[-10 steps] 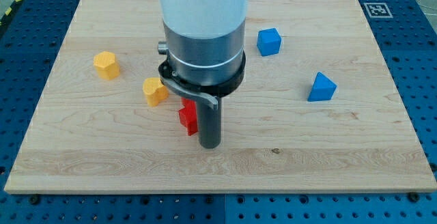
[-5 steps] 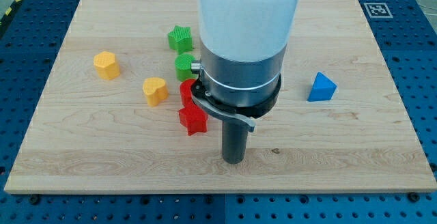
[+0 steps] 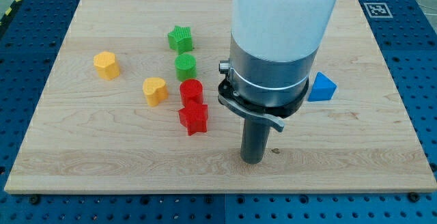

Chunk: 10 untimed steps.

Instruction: Place the red star towards the bottom of the red circle

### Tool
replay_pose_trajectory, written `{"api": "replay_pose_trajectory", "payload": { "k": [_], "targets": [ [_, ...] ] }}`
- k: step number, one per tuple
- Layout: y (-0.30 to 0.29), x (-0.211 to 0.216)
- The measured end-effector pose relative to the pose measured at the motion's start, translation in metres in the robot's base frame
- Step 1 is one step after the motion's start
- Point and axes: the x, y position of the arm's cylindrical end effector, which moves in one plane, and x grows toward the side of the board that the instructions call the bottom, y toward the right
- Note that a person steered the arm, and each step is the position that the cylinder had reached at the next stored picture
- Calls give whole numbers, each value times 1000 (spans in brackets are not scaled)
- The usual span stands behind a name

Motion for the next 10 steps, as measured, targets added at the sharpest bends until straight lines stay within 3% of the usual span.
{"api": "replay_pose_trajectory", "payload": {
  "k": [4, 10],
  "targets": [
    [3, -68],
    [18, -82]
  ]
}}
